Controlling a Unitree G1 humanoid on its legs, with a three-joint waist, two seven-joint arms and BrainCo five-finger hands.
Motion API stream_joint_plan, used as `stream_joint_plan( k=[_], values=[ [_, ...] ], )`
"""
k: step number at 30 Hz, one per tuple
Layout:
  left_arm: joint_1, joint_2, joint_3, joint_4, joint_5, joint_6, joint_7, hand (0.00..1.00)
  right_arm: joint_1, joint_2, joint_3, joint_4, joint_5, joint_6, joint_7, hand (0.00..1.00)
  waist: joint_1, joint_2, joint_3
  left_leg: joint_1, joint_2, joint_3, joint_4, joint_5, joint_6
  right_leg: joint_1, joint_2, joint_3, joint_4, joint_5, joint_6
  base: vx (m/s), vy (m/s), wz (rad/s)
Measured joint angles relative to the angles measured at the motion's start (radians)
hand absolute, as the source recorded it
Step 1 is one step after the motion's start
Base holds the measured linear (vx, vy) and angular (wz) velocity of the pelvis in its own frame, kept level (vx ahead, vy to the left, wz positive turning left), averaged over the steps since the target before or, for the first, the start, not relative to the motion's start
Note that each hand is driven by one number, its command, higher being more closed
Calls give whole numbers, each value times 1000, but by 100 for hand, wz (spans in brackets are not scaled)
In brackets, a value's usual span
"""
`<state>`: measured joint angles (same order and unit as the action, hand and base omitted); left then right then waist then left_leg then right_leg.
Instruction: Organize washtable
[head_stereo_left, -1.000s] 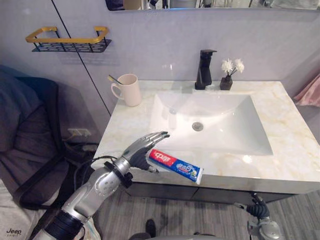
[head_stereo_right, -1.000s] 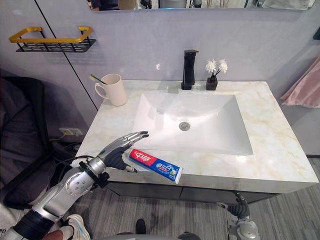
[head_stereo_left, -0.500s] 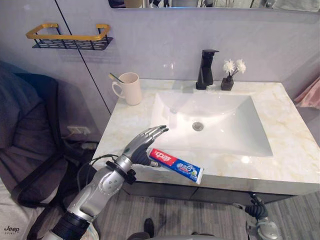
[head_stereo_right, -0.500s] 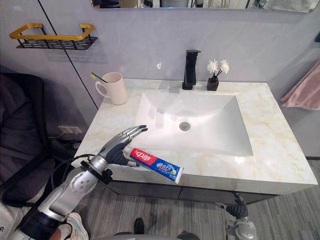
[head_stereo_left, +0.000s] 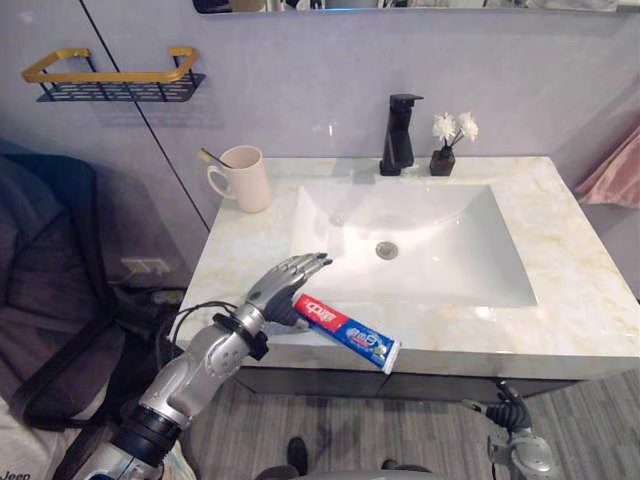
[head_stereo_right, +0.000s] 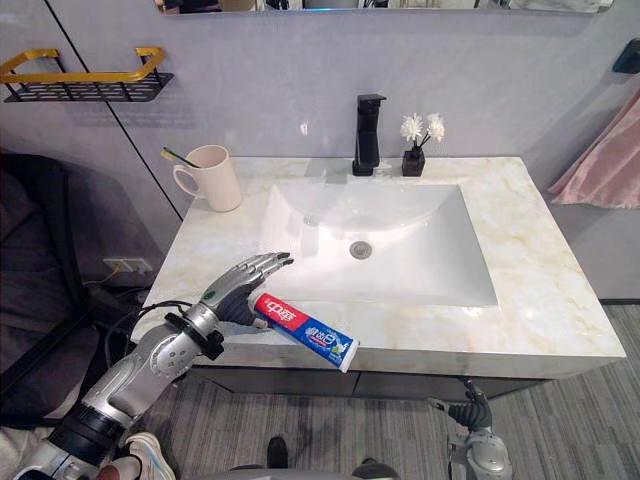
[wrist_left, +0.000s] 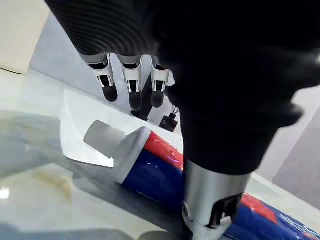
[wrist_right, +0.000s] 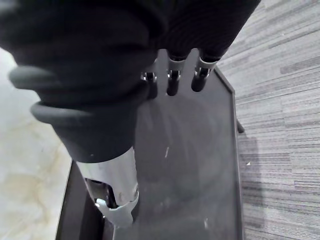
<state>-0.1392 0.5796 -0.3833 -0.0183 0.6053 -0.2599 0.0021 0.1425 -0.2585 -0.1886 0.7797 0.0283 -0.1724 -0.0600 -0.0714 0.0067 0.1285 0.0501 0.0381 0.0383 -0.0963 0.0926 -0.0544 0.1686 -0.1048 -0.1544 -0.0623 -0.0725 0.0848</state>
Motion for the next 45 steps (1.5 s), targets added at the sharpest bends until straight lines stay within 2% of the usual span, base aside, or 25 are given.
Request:
stream_joint_plan(
  k=[5, 6, 14, 19, 24, 33, 35, 37, 40, 41, 45],
  values=[
    [-12, 21, -5, 3, 2, -13, 2, 0, -9, 0, 1, -9, 0, 0, 0, 0, 2, 4, 2, -4, 1, 21, 0, -9, -3, -15, 2, 23, 0, 3, 0, -15, -14, -14],
    [-25, 22, -10, 13, 3, -18, 2, 100, -9, 0, 1, -10, 0, -1, 0, 0, 1, 4, 2, -4, 0, 21, 0, -10, -2, -16, 1, 23, 0, 3, 1, 0, 0, 0],
    [-47, 61, -82, 104, 44, -29, -15, 100, -18, -9, 11, -10, 0, -3, 2, 0, -2, 4, 2, 0, -2, 48, 0, -16, 2, -19, -1, 47, -9, 11, 0, -1, -10, -9],
    [-82, 77, -88, 109, 46, -27, -21, 100, -26, -20, 31, -10, 0, -3, 7, 0, -27, 5, 2, 3, -2, 54, 0, -17, 2, -19, 0, 52, -9, 11, 0, -2, -12, -4],
    [-85, 114, -105, 108, 43, -33, -24, 100, -28, -26, 39, -17, 1, -14, 16, 0, -27, 20, 7, 21, -2, 77, 0, -24, -2, -16, -1, 77, -8, 11, 0, -3, -12, -15],
    [-76, 110, -111, 106, 35, -22, -19, 100, -25, -19, 22, -16, 21, -12, 16, 0, -26, 27, 7, 27, 0, 78, 0, -24, -2, -16, -1, 79, 3, 11, 0, -33, -8, -1],
    [-59, 94, -81, 106, 35, -18, -22, 100, -27, -10, -14, -14, 34, 1, 14, 0, -26, 29, 7, 27, 3, 78, 0, -24, -2, -16, -2, 79, 4, 11, 0, -35, -13, 0],
    [-18, 56, -24, 105, 35, 4, -19, 100, -15, 19, -81, -5, 62, 25, -4, 0, -25, 32, 7, 27, 4, 79, 0, -24, -2, -16, -1, 80, 4, 11, 0, 0, 0, 0],
    [34, -11, 74, 89, 23, 40, 10, 100, 11, 57, -214, 15, 109, 32, -34, 0, -22, 33, 7, 26, 6, 79, 1, -24, -2, -17, 0, 80, 4, 11, 0, 0, 0, 0],
    [51, -36, 103, 69, 7, 57, 26, 100, 15, 61, -268, 19, 134, 37, -46, 0, -22, 33, 7, 26, 5, 79, 1, -24, -2, -17, -1, 80, 4, 11, 1, 0, 0, 0],
    [76, -165, 171, -45, -69, 72, 72, 100, 12, 72, -520, -31, 210, 50, -104, 0, -18, 32, 7, 13, 6, 78, 1, -25, -1, -31, 0, 83, 8, 12, 2, -8, -3, 0]
  ],
)
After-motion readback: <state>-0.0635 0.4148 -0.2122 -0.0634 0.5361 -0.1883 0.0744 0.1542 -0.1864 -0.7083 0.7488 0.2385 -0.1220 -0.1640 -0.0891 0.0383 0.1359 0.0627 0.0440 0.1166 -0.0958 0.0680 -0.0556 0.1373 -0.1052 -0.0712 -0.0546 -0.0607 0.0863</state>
